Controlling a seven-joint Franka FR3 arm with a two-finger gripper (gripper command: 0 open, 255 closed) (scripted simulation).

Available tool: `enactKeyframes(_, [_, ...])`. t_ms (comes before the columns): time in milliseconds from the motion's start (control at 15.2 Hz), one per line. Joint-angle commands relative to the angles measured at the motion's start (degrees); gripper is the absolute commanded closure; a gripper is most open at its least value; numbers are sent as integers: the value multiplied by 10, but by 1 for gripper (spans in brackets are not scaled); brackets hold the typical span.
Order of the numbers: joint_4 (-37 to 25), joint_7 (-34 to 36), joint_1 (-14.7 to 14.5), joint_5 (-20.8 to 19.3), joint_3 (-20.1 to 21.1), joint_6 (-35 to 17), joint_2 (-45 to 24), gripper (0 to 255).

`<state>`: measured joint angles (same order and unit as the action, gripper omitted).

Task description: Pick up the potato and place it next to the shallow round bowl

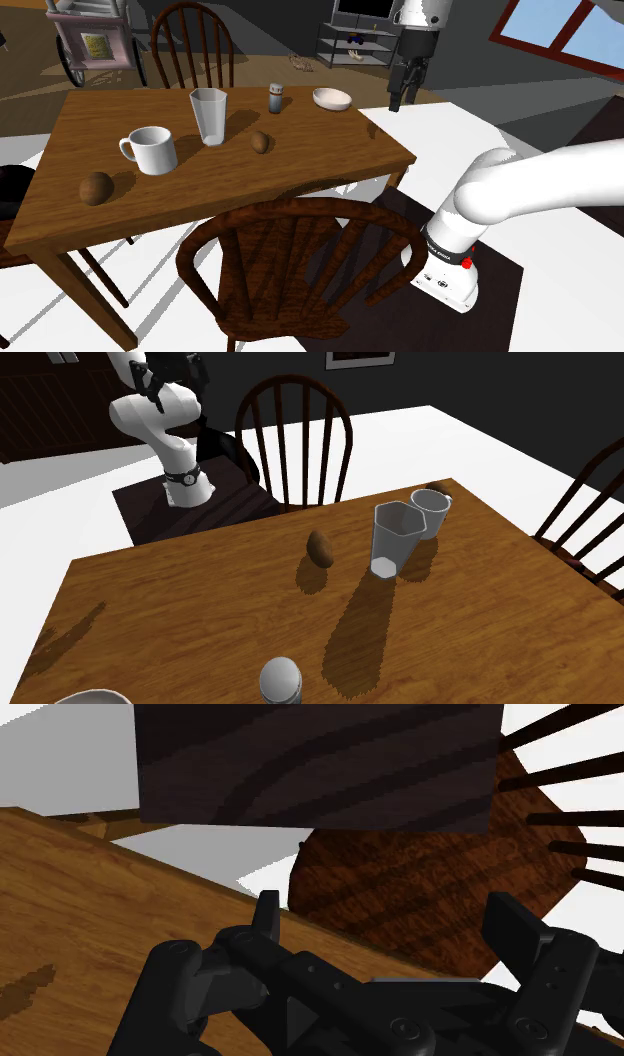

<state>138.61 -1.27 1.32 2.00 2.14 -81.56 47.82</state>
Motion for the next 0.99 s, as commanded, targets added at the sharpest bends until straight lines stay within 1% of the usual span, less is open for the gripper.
enactKeyframes(0, [0,0,0,0,0,0,0,0])
enactKeyframes(462, [-26,56,1,31,37,-110,-138,0])
enactKeyframes(924, [-90,109,3,43,66,-197,-292,0])
